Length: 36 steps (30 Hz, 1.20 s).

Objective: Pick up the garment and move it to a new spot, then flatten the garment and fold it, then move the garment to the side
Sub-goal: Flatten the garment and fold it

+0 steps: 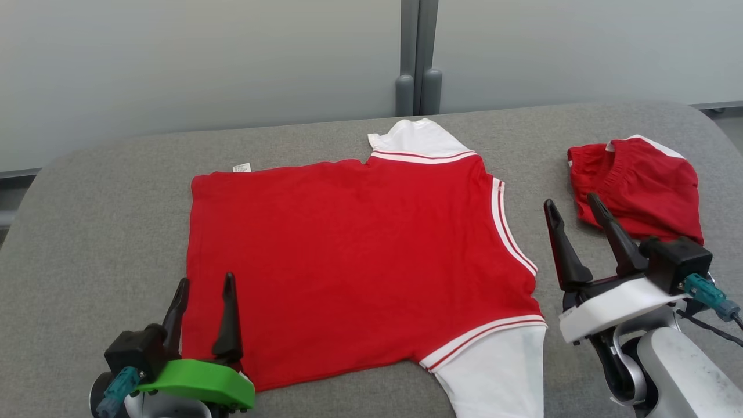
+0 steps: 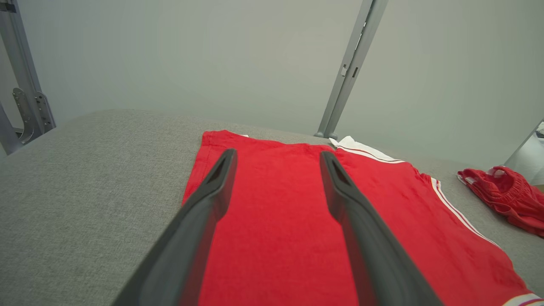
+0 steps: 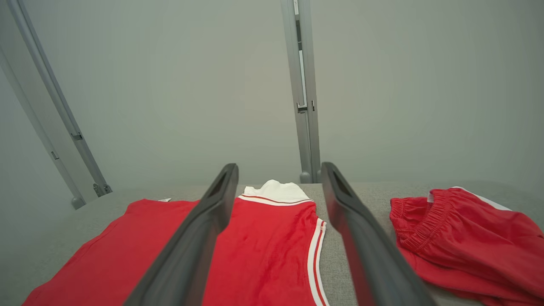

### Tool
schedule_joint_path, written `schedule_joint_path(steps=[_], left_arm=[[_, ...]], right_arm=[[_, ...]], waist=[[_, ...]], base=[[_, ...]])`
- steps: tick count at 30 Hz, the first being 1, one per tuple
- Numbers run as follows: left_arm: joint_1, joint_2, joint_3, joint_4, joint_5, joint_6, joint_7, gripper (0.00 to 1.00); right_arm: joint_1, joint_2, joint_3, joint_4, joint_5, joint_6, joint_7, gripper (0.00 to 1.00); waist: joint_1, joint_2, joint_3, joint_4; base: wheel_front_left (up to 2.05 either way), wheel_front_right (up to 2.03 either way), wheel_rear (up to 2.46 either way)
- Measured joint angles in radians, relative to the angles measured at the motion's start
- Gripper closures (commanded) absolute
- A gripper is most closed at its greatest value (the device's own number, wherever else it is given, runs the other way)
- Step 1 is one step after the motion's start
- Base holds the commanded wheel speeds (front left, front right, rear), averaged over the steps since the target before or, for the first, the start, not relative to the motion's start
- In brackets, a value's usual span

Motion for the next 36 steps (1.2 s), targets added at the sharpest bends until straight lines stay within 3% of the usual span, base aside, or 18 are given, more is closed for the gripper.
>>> schedule_joint_path(steps=[19,36], left_arm=[[0.08,-0.016,0.051,-0.053,0.045,0.003,0.0,0.0],[0.112,-0.03,0.053,-0.063,0.063,0.007,0.0,0.0]], right_arm=[[0.083,0.083,-0.029,0.03,-0.08,-0.015,0.0,0.0],[0.107,0.114,-0.061,0.041,-0.124,-0.016,0.0,0.0]], waist=[[0.0,0.0,-0.008,0.002],[0.0,0.0,-0.021,0.001]], base=[[0.0,0.0,0.0],[0.0,0.0,0.0]])
